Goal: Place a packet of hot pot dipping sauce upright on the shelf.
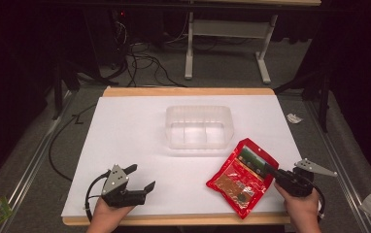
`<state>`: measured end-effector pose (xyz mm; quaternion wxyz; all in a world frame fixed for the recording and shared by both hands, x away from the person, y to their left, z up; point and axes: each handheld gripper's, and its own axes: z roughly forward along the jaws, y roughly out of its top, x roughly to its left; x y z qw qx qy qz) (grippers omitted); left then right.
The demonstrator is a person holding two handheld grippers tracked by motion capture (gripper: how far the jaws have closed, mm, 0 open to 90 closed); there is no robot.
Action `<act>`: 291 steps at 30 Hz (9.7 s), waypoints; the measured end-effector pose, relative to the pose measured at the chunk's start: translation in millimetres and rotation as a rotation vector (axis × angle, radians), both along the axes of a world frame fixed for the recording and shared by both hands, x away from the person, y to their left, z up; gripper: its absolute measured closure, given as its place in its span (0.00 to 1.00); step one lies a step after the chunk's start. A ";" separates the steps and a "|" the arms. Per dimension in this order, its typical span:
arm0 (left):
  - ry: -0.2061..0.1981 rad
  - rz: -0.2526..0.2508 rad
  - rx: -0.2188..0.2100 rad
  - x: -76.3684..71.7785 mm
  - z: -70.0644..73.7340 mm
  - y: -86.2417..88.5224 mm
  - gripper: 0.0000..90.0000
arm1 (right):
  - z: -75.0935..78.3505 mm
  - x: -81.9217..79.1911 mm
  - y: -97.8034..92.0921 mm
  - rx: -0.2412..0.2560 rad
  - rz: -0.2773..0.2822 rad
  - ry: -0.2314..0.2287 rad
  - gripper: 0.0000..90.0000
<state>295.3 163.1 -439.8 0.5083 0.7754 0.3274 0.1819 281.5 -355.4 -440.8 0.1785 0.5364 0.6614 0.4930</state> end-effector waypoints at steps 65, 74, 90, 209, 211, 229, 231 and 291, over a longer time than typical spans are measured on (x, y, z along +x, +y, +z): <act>0.014 -0.078 -0.163 24.6 6.9 -81.7 0.22 | 90.4 -17.2 125.0 -0.020 0.310 -0.408 1.00; 0.017 -0.091 -0.193 24.5 9.5 -84.6 0.24 | 92.7 -24.1 144.3 0.003 0.366 -0.421 1.00; 0.012 -0.153 -0.277 18.6 18.0 -81.4 0.74 | 90.0 -26.8 149.8 0.012 0.391 -0.422 1.00; -0.065 -0.032 -0.039 -5.0 7.4 -14.6 0.31 | 41.5 6.5 90.9 0.006 0.084 -0.160 1.00; -0.066 -0.029 -0.049 -6.4 6.6 -14.6 0.31 | 44.0 6.9 91.0 0.012 0.081 -0.165 1.00; -0.079 -0.049 -0.046 -8.1 6.2 -16.2 0.31 | 68.7 30.8 116.5 -0.005 0.076 -0.198 1.00; -0.081 -0.051 -0.049 -8.2 6.6 -16.0 0.31 | 69.8 34.7 120.6 -0.004 0.079 -0.201 1.00; -0.091 -0.073 -0.073 -6.8 8.8 -13.2 0.31 | 40.7 162.3 210.2 -0.056 -0.156 -0.116 1.00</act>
